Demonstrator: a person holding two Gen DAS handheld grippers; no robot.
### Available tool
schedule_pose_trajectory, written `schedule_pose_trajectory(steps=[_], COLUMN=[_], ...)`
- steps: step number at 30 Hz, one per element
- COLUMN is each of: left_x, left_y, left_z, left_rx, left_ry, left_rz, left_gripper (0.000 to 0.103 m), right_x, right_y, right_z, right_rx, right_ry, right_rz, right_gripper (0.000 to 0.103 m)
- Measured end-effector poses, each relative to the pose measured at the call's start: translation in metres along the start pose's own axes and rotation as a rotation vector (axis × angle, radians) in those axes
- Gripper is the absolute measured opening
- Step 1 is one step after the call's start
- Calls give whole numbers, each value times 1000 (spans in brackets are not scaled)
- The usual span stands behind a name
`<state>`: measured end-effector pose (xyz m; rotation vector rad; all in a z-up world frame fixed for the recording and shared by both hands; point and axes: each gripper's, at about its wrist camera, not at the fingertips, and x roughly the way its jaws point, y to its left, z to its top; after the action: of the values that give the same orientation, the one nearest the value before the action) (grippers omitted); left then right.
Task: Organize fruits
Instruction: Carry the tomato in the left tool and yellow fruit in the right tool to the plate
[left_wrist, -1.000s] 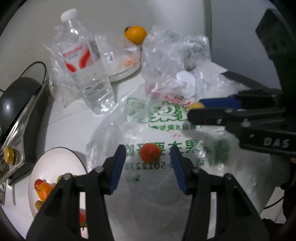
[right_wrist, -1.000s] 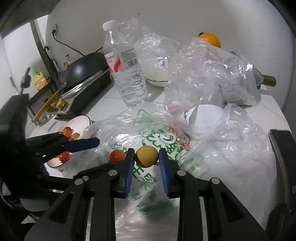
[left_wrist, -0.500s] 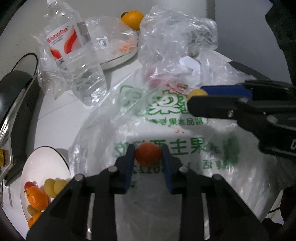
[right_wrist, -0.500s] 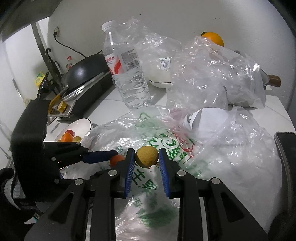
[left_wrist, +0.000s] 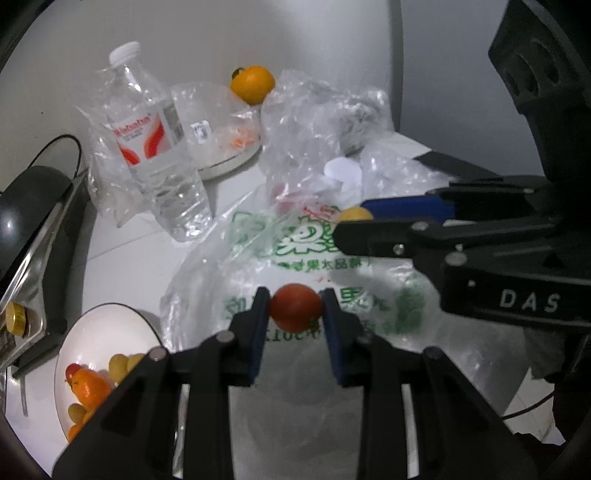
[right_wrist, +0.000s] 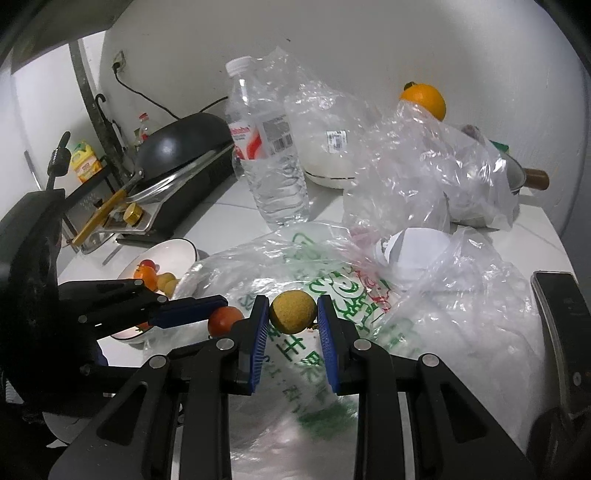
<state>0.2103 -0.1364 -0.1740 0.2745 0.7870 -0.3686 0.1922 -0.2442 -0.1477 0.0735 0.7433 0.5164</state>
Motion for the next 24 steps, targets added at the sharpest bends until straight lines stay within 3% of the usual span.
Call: schedule_pose_trajectory(steps=[13,24], left_x=[-50,-76], left_y=[13,44], left_z=[-17,-53], left_rx=[-40,-111], left_ry=[-71,-77], left_rz=[13,52], left_gripper=[29,29], right_x=[-19,-21], right_y=[40,83], right_z=[0,-1], right_rx=[-55,-113], right_ry=[-18,-6], right_rz=[-10,-4], right_gripper=[29,29])
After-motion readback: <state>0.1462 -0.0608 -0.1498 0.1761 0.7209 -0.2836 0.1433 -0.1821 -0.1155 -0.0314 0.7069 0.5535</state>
